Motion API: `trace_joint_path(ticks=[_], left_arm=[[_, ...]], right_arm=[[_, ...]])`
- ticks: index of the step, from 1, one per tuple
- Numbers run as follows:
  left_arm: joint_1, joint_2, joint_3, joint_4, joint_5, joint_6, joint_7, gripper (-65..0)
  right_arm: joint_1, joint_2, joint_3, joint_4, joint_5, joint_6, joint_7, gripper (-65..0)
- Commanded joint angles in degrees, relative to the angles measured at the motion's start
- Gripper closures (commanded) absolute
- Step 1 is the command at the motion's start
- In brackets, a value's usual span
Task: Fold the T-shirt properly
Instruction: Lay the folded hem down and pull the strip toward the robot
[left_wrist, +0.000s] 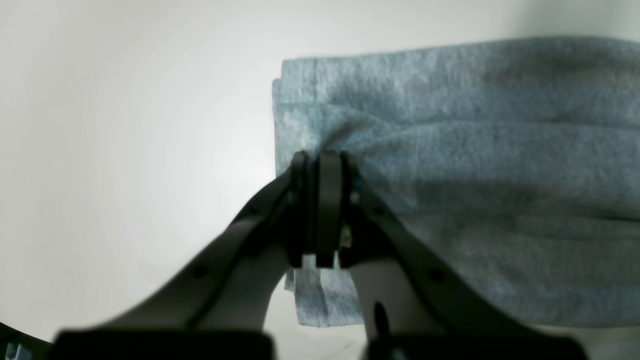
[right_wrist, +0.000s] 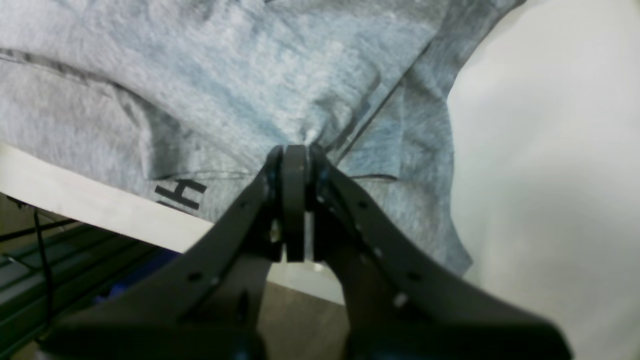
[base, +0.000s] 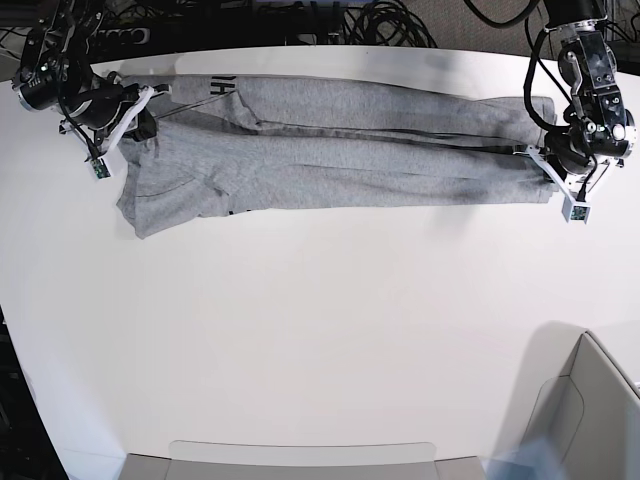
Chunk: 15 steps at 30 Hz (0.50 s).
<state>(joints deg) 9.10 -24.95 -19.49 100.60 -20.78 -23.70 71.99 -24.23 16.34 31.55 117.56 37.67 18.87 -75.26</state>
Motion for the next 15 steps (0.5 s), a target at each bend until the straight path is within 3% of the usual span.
trace_joint_path(ticks=[1,9,15], left_arm=[[-0.27,-1.12,-0.16,0.11,0.34,0.1,-0.47,0.0],[0.87,-1.03,-0.16,-4.38,0.42,0.1,-3.28,0.0],[0.87,-1.03,-0.16,-7.1,0.51,0.1,-4.07,0.0]], right_arm=[[0.01,0.76,0.49,0.82,0.35,-0.02,0.32,0.0],[-1.93,0.23,0.14,0.73,-7.65,0.16,0.41,0.0],[-2.1,-0.82,0.05,0.64,-8.53,0.25,0.14,0.0]])
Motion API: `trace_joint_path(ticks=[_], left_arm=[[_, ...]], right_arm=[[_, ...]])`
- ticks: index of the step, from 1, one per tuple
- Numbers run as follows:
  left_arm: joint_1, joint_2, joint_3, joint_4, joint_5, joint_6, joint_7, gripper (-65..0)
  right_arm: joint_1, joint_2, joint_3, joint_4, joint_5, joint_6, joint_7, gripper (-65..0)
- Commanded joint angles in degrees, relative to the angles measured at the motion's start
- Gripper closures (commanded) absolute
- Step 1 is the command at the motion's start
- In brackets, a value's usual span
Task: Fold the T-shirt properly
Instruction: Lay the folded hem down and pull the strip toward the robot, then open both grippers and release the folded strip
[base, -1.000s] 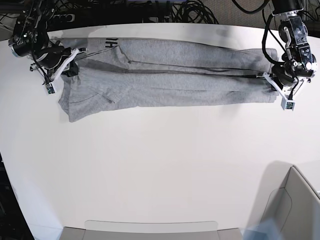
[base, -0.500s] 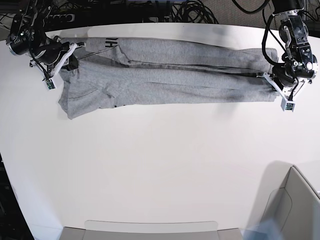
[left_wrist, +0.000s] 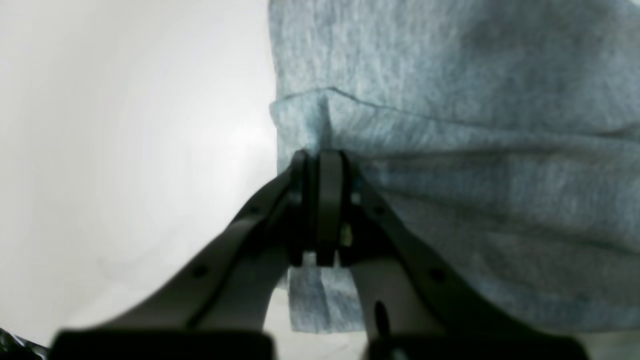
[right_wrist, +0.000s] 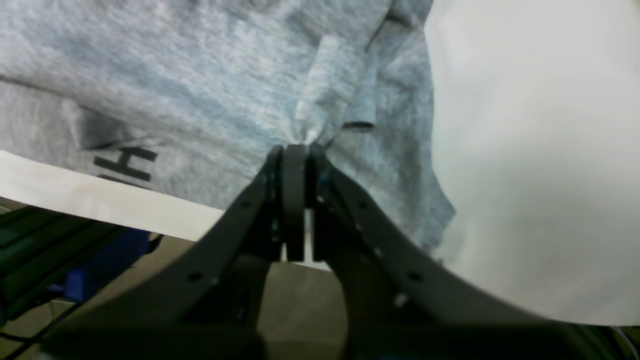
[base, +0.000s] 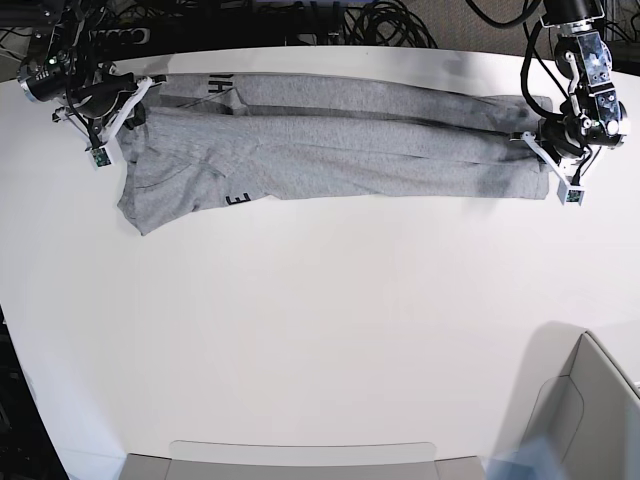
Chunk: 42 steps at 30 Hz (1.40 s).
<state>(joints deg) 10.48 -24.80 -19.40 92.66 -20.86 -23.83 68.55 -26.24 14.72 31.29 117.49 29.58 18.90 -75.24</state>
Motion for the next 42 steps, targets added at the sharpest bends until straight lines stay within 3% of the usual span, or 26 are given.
trace_joint_path(ticks=[1,3,8,10,17,24,28,32,42], left_arm=[[-0.5,-1.18,-0.25,0.83,0.6,0.23,-0.64,0.0],[-0.5,-1.18,-0.25,1.01,0.6,0.23,-0.64,-3.4],[0.2,-1.27,-0.78,4.7,0.6,0.32,-0.64,-21.9],[1.34,-1.27,-0.78,7.34,0.6,0.32,-0.64,-23.4],[3.1,-1.27,-0.87,13.32,0.25,-0.65,-0.73,-23.4],[3.37,-0.57,-7.99,11.91,0.07,-16.12,-0.91,-24.3],[3.37,-0.39,-12.29,3.56,-6.26,-16.17,-4.42,-28.9],[3.37,-1.97,-13.35,-1.45,-12.68,-16.17,-5.48,-27.8],[2.66,-3.38,-12.82,-4.88,-13.38,-16.17,-5.48,-28.6]], right_arm=[[-0.09,0.71,0.23,0.71,-0.44,0.23,-0.05,0.0],[-0.09,0.62,-0.04,0.71,-0.44,0.23,-0.05,-4.6],[-0.71,0.8,-0.56,0.71,-0.26,0.31,0.3,-25.6],[-0.62,0.88,-0.56,0.71,-0.18,0.31,0.3,-29.9],[0.09,0.88,-0.48,0.71,-0.18,0.31,0.39,-30.5],[0.44,1.06,-0.48,0.71,-0.26,0.31,0.39,-30.5],[0.61,1.15,-0.48,0.71,-0.35,0.31,0.39,-30.5],[1.23,1.15,-0.48,0.71,-0.35,0.31,0.39,-30.5],[1.23,1.15,-0.48,0.71,-0.44,0.31,0.39,-30.5]])
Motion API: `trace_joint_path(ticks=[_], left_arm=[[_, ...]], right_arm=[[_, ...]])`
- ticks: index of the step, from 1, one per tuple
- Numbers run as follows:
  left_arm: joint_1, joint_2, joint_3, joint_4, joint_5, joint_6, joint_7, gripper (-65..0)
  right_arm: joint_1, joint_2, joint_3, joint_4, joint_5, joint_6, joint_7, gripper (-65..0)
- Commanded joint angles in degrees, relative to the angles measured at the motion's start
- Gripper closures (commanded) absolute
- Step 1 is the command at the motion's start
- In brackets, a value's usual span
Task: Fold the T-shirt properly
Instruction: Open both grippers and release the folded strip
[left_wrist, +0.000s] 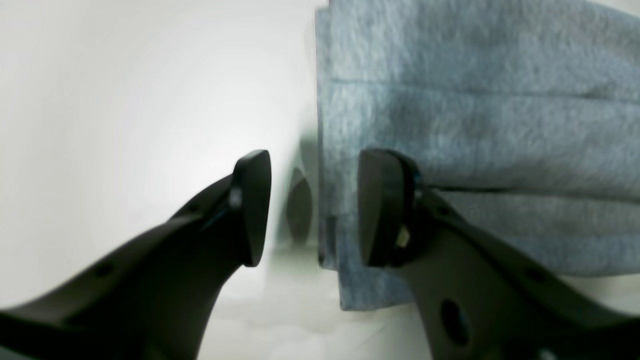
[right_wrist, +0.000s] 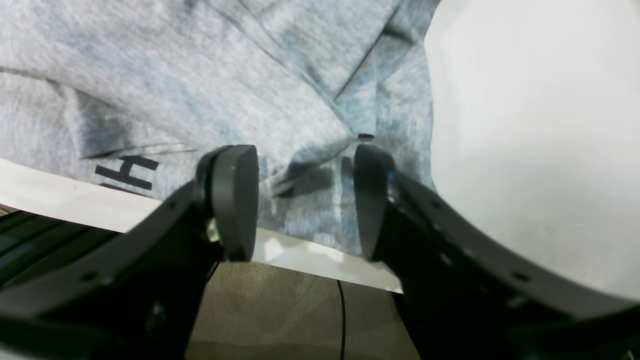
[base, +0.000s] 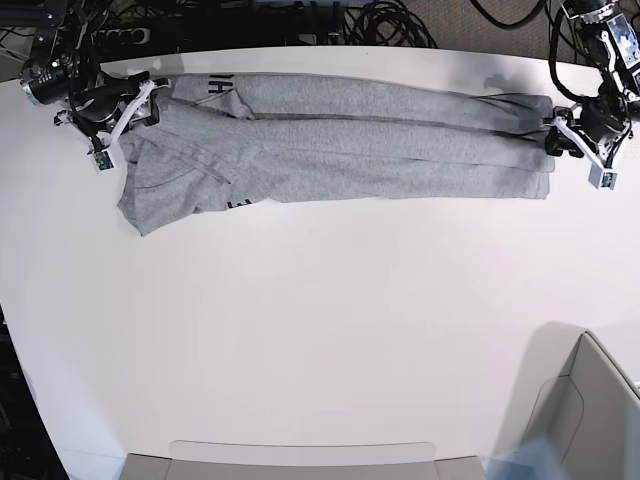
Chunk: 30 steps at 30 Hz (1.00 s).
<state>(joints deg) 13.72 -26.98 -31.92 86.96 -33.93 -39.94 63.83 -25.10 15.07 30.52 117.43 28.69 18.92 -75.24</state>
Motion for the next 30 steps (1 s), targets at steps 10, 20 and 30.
trace_joint_path(ticks=[10,20,30], left_arm=[[-3.03,-1.46,-0.21,-8.58,-8.22,-0.06,1.18,-30.3],[-5.58,-2.6,9.02,-19.92,-8.48,-0.06,-1.55,-30.1],[-5.58,-4.45,11.13,-20.28,-8.48,-0.06,-1.55,0.0]], right_arm=[[0.09,0.8,0.47,0.77,0.46,0.29,0.39,-30.5],[0.09,0.89,0.55,0.77,0.46,0.29,0.39,-30.5],[0.88,0.89,0.64,0.77,0.46,0.29,0.39,-30.5]])
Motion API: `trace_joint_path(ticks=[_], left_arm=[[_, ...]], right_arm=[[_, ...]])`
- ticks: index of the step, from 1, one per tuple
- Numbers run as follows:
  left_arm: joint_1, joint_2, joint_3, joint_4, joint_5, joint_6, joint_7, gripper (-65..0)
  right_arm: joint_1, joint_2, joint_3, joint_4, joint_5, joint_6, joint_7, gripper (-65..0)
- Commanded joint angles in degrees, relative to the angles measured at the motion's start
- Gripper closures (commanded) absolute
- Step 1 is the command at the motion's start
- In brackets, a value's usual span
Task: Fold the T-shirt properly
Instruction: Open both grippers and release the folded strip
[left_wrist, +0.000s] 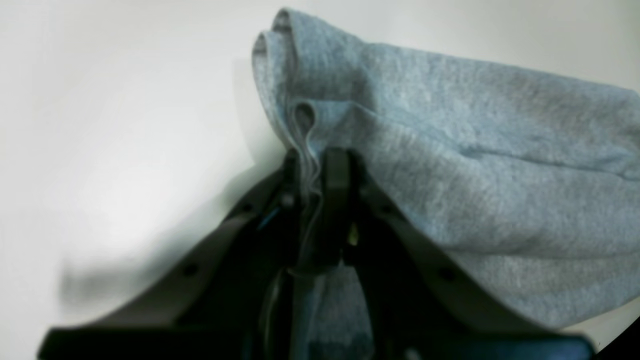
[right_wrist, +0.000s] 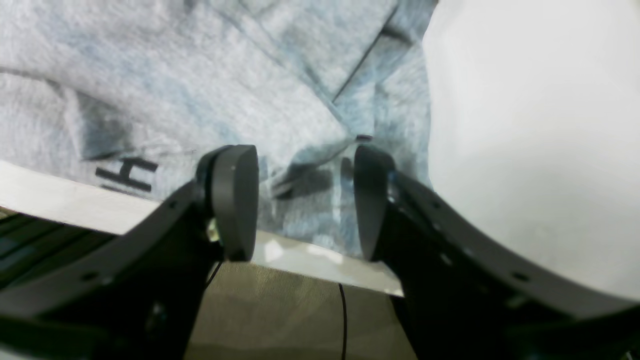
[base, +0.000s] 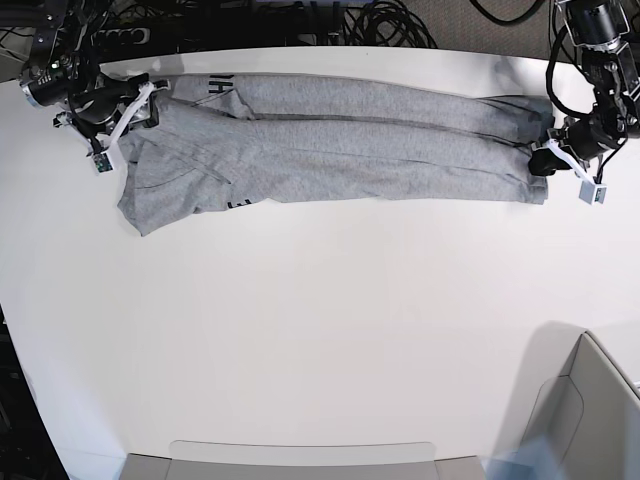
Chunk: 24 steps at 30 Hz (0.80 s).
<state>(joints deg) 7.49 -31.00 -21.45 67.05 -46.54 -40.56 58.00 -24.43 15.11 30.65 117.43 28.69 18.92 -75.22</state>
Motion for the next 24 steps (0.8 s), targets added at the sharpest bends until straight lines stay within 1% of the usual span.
trace_joint_path(ticks=[1,6,10,13,15,16,19,22,24], left_arm=[[0.65,-0.51,0.57,-0.36,4.13,0.56,4.38,0.0],[0.56,-2.62,-0.22,-0.36,4.3,0.56,4.02,0.0],[0.47,-2.97,-6.28,-0.45,4.57,0.56,4.46,0.0],[0.38,-5.35,-8.13,-0.54,4.57,0.56,4.29,0.0],[0.21,-6.49,-8.39,-2.12,4.57,0.56,3.85,0.0],[-0.41,-7.63,-8.39,-3.62,4.57,0.56,3.67,0.0],[-5.33,-9.83,-7.95,-9.16,4.57,0.56,3.32,0.0],[-6.56,-10.97,-7.95,-8.98,4.3,0.56,4.73,0.0],[-6.83,-10.97,-8.39,-5.55,4.3,0.56,7.54,0.0]], right_arm=[[0.21,0.84,0.51,0.77,0.46,0.29,0.36,-30.5],[1.35,0.75,0.51,0.77,0.46,0.29,0.36,-30.5],[2.58,0.58,0.6,0.77,0.63,0.29,0.36,-30.5],[3.72,0.31,0.6,0.77,0.81,0.29,0.36,-30.5],[4.69,0.14,0.6,0.77,0.81,0.29,0.36,-30.5],[5.22,0.05,0.6,0.77,0.81,0.29,0.36,-30.5],[6.89,-1.18,0.6,0.77,0.63,0.29,0.36,-30.6],[7.77,-1.62,0.6,0.77,0.81,0.29,0.36,-30.6],[8.12,-2.41,0.6,0.77,0.63,0.29,0.36,-30.6]])
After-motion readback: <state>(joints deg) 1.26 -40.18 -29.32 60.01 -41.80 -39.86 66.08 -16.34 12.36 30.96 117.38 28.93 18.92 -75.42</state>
